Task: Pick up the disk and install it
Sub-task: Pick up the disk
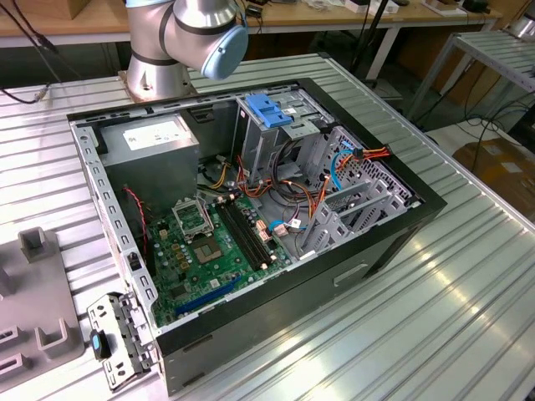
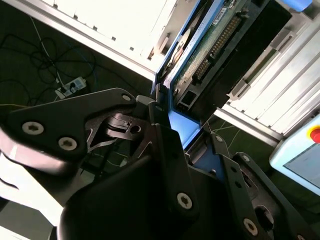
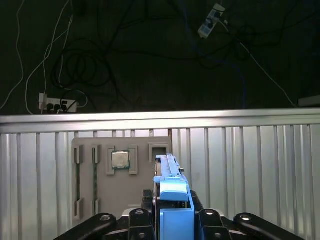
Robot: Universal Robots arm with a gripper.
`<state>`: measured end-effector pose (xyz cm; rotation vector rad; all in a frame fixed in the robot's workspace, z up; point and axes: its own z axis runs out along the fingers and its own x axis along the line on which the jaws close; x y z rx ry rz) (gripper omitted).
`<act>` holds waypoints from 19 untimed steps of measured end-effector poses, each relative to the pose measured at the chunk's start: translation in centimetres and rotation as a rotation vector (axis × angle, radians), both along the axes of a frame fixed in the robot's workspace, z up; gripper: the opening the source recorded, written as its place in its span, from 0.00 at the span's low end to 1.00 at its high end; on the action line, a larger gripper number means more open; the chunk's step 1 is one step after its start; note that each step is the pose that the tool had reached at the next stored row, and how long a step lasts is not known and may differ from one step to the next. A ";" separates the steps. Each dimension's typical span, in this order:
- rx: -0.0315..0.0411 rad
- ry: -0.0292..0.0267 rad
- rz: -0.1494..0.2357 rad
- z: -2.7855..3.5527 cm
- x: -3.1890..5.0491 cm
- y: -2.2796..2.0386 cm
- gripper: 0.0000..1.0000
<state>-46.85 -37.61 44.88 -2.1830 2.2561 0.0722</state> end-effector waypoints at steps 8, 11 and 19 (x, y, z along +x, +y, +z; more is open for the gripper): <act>0.0000 0.0008 0.000 1.83 0.00 0.00 0.37; 0.0000 0.0007 0.000 2.54 0.00 0.00 0.37; 0.0000 0.0008 0.000 4.27 0.01 0.00 0.37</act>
